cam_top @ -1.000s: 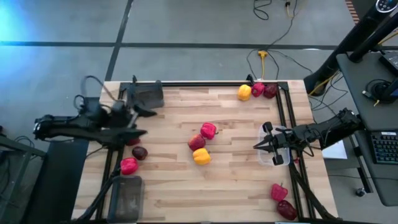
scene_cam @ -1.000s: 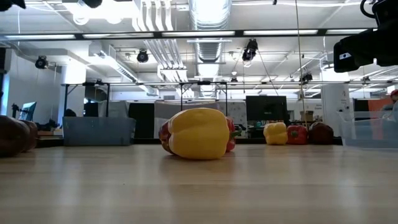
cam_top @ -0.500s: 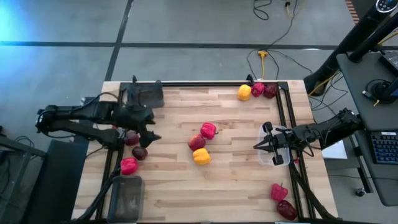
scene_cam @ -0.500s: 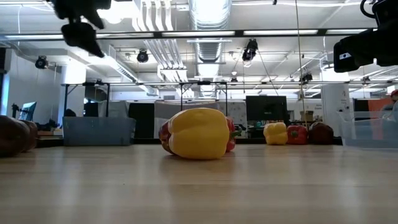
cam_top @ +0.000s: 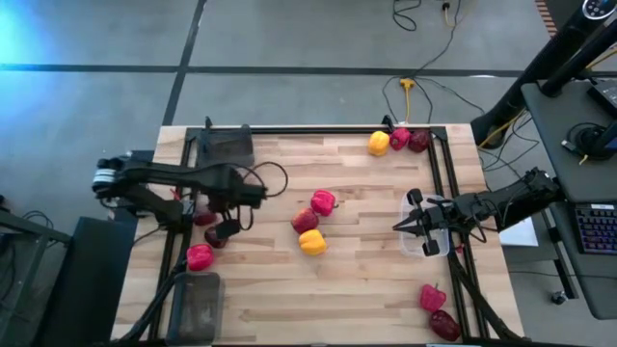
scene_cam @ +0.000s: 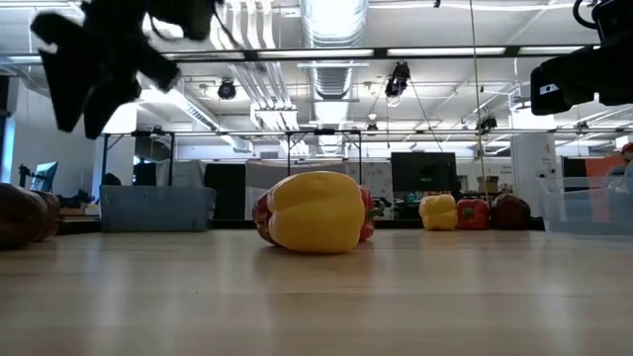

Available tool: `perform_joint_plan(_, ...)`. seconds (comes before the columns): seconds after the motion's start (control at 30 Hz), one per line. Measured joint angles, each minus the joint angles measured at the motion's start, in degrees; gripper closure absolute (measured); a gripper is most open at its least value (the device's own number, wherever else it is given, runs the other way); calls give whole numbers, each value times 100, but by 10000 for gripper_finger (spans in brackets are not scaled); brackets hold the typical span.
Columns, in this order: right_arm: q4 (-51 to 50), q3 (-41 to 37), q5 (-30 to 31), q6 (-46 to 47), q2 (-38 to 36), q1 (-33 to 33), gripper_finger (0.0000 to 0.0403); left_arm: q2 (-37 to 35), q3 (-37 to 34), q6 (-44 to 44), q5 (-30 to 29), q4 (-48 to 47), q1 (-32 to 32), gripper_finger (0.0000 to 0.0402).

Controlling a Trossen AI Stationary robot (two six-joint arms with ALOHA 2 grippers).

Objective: Sort produce into baskets
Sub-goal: Put the apple into the top black bin

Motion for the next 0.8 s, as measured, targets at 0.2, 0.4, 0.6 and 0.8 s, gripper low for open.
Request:
perform_joint_plan(0.2, 0, 0, 1, 0, 0, 0, 390, 525, -506, 88, -216, 24, 712, 3)
perform_joint_plan(0.4, 0, 0, 0, 0, 0, 0, 390, 554, -1095, 162, 62, 367, 1398, 3)
perform_joint_plan(0.6, 0, 0, 1, 2, 0, 2, 390, 589, -1818, 374, 20, 818, 1635, 3)
perform_joint_plan(0.8, 0, 0, 2, 2, 0, 0, 390, 626, -2342, 437, 17, 1370, 1629, 3)
